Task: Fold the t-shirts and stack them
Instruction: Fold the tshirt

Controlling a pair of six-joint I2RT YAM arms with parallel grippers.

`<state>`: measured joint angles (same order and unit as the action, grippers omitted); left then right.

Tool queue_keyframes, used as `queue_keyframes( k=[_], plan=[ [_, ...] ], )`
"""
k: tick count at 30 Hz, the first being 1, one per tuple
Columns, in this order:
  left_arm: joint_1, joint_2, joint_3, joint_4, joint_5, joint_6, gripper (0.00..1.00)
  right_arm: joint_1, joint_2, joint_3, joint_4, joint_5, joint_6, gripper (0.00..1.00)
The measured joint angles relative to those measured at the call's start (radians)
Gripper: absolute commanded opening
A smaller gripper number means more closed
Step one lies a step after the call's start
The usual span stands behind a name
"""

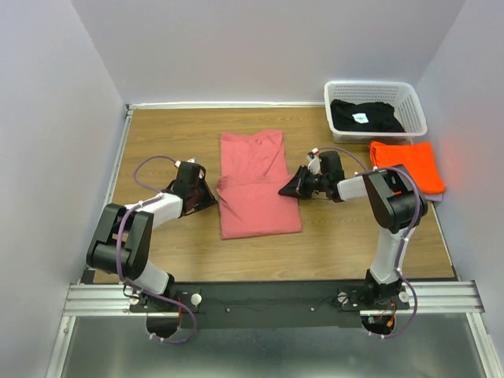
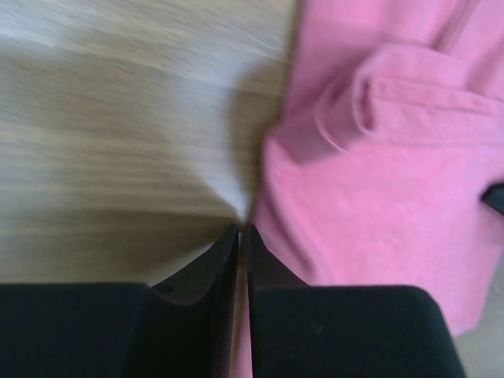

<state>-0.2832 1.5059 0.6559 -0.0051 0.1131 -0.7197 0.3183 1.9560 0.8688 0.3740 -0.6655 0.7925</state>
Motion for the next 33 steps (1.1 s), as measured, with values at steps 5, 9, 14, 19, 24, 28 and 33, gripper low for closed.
queue_keyframes(
  k=[5,9,14,19,24,28,33],
  plan=[
    [0.056,0.049,0.042,0.005,0.010,0.028,0.15,-0.041,0.012,0.002,0.037,-0.010,0.003,0.20],
    [0.068,0.029,0.043,-0.021,0.013,0.047,0.27,-0.052,-0.013,0.010,-0.019,-0.009,-0.024,0.26],
    [0.068,-0.140,0.043,-0.092,0.011,0.081,0.55,-0.047,-0.179,0.016,-0.218,0.054,-0.112,0.48],
    [0.065,-0.315,0.066,-0.174,-0.043,0.128,0.73,0.010,-0.362,0.040,-0.463,0.241,-0.183,0.62],
    [0.050,-0.376,0.110,-0.290,-0.117,0.157,0.76,0.190,-0.418,0.043,-0.731,0.500,-0.209,0.63],
    [0.009,-0.390,0.118,-0.361,-0.150,0.158,0.74,0.299,-0.404,0.042,-0.879,0.636,-0.196,0.61],
    [-0.043,-0.391,0.117,-0.404,-0.167,0.150,0.72,0.317,-0.397,0.043,-0.958,0.742,-0.179,0.59]
  ],
)
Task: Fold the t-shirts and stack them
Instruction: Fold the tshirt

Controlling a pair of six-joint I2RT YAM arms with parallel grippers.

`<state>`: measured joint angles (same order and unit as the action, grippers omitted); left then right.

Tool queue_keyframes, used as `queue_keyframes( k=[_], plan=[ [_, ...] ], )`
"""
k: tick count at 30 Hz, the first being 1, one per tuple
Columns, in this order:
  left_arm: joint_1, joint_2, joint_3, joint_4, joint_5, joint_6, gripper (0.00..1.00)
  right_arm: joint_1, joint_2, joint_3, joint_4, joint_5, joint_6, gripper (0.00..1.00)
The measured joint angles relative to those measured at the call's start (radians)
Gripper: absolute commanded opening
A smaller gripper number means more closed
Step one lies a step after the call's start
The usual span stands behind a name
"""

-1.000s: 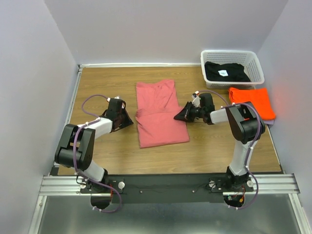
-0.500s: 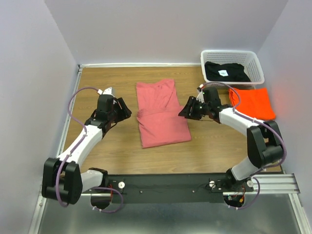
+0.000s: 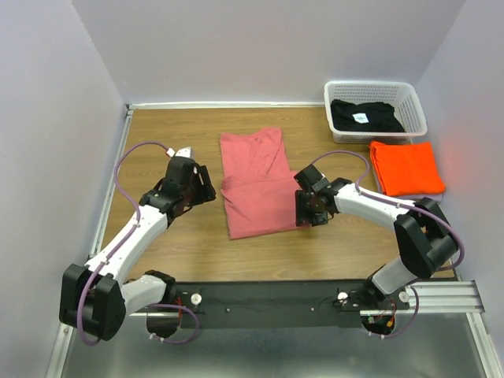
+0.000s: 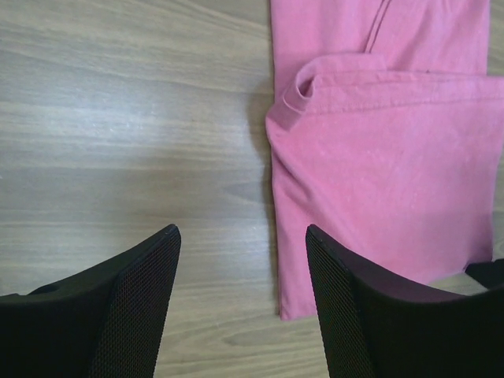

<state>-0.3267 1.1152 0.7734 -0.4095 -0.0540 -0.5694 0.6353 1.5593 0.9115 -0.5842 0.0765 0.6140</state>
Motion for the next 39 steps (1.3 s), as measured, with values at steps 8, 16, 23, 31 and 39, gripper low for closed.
queue_keyframes(
  k=[8,16,23,31,39],
  plan=[
    [-0.109,0.004,-0.008,-0.026,-0.024,-0.037,0.72,0.002,0.000,0.000,-0.038,0.060,0.006,0.59],
    [-0.178,0.039,-0.013,-0.048,-0.027,-0.062,0.72,0.006,0.045,0.023,-0.036,0.063,0.003,0.57],
    [-0.193,0.039,-0.015,-0.051,-0.029,-0.073,0.72,0.007,0.033,0.032,-0.034,0.062,0.001,0.55],
    [-0.205,0.039,-0.024,-0.068,-0.029,-0.084,0.72,0.007,0.047,0.034,-0.016,0.062,0.001,0.51],
    [-0.221,0.044,-0.024,-0.090,-0.029,-0.088,0.72,0.015,0.085,0.034,0.020,0.061,-0.005,0.34]
  ],
)
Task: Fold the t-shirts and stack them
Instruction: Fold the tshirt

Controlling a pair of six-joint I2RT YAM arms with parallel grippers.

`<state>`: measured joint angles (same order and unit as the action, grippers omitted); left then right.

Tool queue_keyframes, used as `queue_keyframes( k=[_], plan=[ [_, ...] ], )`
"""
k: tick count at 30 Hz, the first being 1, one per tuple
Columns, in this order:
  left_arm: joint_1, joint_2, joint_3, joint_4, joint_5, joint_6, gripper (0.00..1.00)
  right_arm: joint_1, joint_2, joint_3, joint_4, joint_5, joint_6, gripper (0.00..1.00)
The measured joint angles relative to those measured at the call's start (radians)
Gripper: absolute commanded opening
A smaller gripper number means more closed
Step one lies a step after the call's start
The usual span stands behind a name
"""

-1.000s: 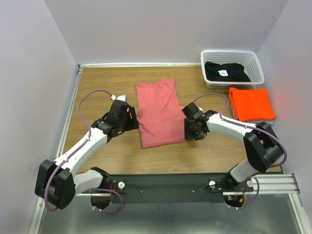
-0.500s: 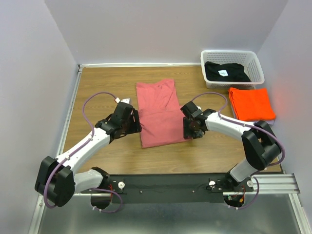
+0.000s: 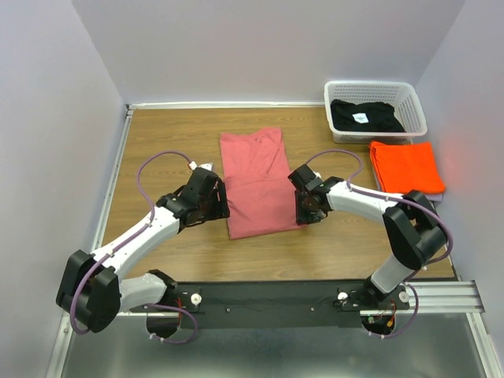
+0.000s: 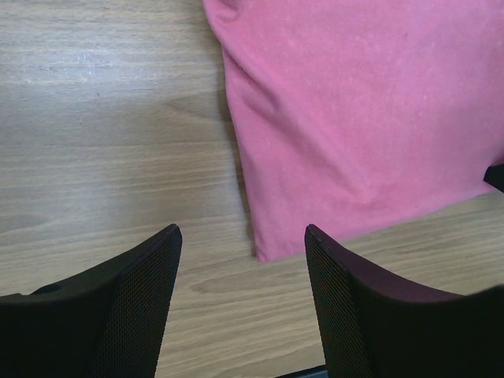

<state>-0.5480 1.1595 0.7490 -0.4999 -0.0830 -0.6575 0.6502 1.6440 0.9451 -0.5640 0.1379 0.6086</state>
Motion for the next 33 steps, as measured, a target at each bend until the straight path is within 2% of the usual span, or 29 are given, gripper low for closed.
queue_keyframes(
  k=[6,13,19,24,33],
  plan=[
    [-0.014,0.036,0.000,-0.020,0.000,-0.002,0.72,0.038,0.005,-0.002,0.035,0.004,0.008,0.01],
    [-0.041,0.079,0.000,-0.043,0.001,-0.006,0.71,0.090,0.009,0.001,0.055,0.008,0.020,0.01],
    [-0.087,0.144,0.001,-0.087,0.001,-0.017,0.65,0.128,0.023,0.018,0.057,0.007,0.020,0.00],
    [-0.113,0.181,0.001,-0.116,-0.011,-0.029,0.60,0.134,0.023,0.018,0.059,0.007,0.019,0.00],
    [-0.113,0.236,0.016,-0.100,-0.048,-0.043,0.57,0.134,0.010,0.000,0.077,0.006,0.019,0.00]
  ],
)
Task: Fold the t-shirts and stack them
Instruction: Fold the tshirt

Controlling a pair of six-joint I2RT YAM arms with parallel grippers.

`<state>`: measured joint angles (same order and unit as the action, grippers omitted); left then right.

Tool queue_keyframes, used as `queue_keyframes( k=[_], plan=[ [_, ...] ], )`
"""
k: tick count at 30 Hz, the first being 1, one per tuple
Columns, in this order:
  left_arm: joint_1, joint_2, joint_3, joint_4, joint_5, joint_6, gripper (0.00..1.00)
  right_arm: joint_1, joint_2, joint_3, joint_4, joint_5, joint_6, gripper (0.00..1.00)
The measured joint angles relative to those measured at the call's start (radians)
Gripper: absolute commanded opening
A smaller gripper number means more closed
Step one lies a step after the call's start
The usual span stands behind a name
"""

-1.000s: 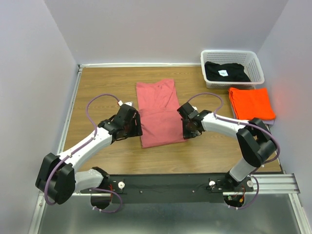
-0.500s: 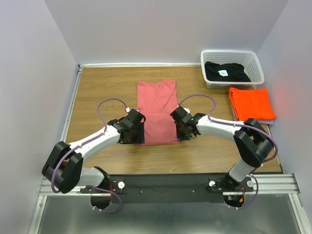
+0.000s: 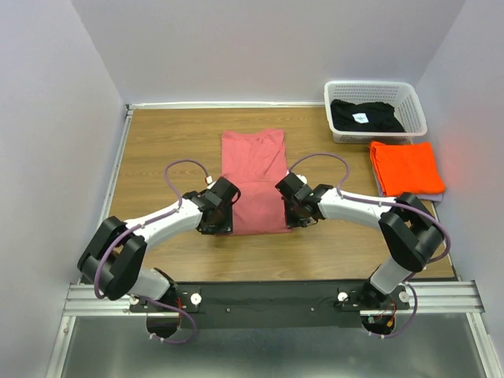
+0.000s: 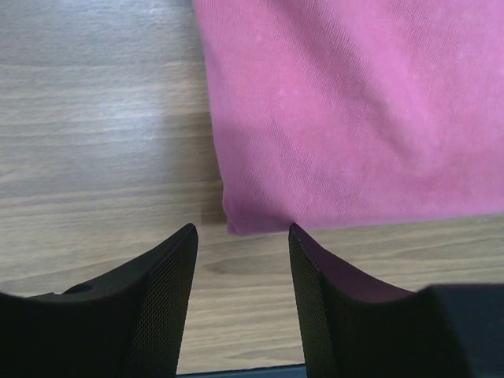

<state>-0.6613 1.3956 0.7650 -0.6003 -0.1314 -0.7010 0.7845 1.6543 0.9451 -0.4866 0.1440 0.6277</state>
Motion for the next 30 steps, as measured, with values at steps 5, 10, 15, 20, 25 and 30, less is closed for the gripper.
queue_keyframes(
  k=[5,10,15,20,25,30],
  plan=[
    [0.000,0.043,0.007,0.034,0.001,0.000,0.54,0.000,-0.010,-0.014,0.015,0.000,0.000,0.01],
    [0.000,0.067,0.007,0.059,0.001,0.002,0.47,0.000,-0.013,-0.018,0.021,-0.001,0.000,0.00],
    [-0.004,0.081,0.014,0.073,0.001,0.005,0.27,0.000,-0.013,-0.018,0.022,-0.002,0.000,0.00],
    [-0.012,0.085,0.014,0.103,0.019,0.004,0.00,0.000,-0.013,-0.018,0.022,-0.013,-0.003,0.00],
    [-0.101,0.052,-0.001,0.066,0.019,-0.011,0.00,0.005,-0.025,-0.019,-0.024,-0.105,-0.019,0.00],
    [-0.289,-0.145,-0.046,-0.098,0.102,-0.096,0.00,0.046,-0.131,-0.045,-0.216,-0.282,-0.038,0.01]
  ],
)
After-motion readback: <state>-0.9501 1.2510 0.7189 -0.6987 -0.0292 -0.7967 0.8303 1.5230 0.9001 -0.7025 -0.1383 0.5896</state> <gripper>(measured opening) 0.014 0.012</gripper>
